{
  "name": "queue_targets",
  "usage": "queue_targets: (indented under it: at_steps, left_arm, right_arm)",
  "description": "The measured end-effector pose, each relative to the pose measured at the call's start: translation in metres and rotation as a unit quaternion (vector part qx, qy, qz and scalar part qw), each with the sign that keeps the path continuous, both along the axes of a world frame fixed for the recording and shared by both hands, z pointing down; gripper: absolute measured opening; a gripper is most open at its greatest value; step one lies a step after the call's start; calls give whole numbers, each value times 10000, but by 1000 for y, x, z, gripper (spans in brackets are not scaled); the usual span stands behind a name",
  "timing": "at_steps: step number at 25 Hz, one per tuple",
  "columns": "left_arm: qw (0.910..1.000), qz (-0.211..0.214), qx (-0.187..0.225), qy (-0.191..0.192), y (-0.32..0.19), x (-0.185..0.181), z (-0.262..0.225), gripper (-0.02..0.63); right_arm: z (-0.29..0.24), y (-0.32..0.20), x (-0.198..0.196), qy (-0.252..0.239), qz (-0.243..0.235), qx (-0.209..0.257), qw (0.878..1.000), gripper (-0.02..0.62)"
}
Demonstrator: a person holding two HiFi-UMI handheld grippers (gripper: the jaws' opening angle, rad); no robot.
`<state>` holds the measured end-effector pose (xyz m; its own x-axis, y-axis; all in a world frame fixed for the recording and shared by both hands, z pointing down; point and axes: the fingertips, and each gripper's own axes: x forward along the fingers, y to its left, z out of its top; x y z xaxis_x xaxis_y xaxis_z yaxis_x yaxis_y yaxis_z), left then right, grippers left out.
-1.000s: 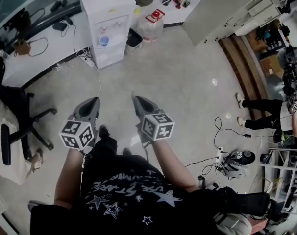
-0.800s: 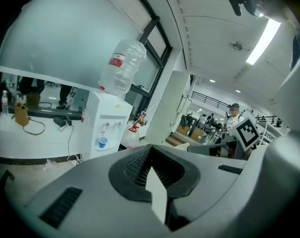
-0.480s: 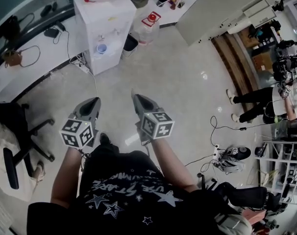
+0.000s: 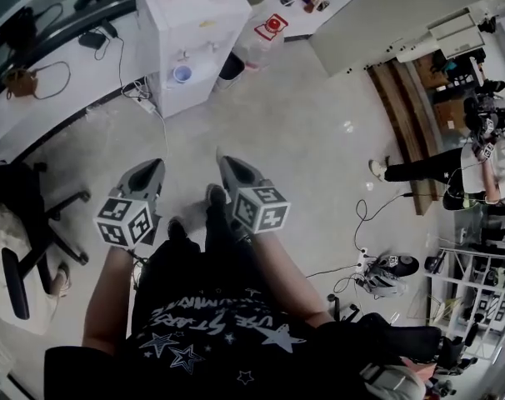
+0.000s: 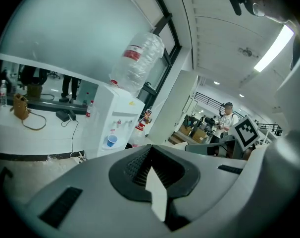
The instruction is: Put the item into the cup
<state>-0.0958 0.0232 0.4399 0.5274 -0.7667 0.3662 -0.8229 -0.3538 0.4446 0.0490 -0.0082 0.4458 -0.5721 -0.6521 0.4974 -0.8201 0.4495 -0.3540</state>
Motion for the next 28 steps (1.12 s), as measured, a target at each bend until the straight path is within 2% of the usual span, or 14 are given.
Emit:
queue_targets:
  at_steps: [5,12,24,28]
  left_arm:
    - [9993,-337,-111,-92,-14,-12,4,6]
    - [9953,-907,-254,-202,-62,-26,12,6]
    - [9886,-1412,-419,-324,-158,-9,45,6]
    - [9827,-1761,-552,-172,-180,-9,66,6]
  right_arm:
    - [14,-32,-4,-57,-144,-143,9998,1]
    - [25,-112,-20,-194,-576,-216,9979,0]
    - [74,-221,-35,-31,-1400,-519,9888,0]
    - [99,-253,-45,-34,-1611,-612,9850,0]
